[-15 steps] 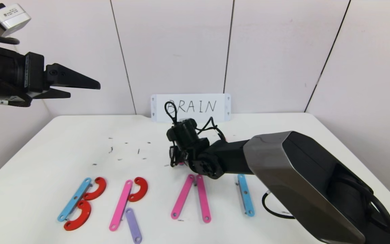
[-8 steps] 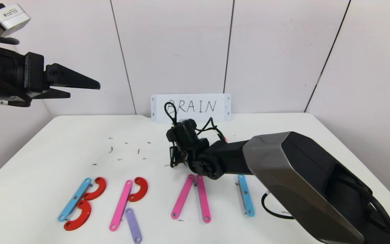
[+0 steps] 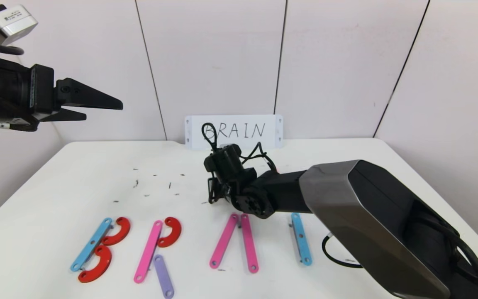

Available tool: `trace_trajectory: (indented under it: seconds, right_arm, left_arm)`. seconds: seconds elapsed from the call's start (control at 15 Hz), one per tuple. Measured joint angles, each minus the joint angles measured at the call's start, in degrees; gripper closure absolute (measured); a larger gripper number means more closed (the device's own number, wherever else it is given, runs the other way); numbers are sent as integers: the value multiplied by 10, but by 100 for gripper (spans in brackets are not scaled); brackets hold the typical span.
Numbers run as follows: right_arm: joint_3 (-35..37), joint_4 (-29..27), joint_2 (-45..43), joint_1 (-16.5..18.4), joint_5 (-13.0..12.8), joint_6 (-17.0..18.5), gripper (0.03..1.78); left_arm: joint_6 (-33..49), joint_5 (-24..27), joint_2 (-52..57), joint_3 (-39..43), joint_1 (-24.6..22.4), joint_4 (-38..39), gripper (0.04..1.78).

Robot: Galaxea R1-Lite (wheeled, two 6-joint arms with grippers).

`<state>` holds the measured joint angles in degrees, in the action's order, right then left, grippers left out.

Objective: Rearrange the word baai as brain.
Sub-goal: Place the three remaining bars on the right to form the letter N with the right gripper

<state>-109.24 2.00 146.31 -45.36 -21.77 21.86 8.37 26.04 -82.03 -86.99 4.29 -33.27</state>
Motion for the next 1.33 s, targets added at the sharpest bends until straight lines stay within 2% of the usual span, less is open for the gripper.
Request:
trace_trajectory:
  seconds: [0.27,0.6,0.87,1.33]
  right_arm:
    - [2,-6,-44,12,2,0,151]
    - [32,-11,-136,51,4,-2,151]
    - [124,-8,-221,88,7,-12,151]
    - [333,1,-347,155,18,-22,151]
  left_arm:
    - [-1,0,-1,0,0,0,9]
    - [-1,-1,-2,0,0,0,9]
    - [-1,-1,-3,0,0,0,9]
    - [-1,0,-6,0,1,0,9]
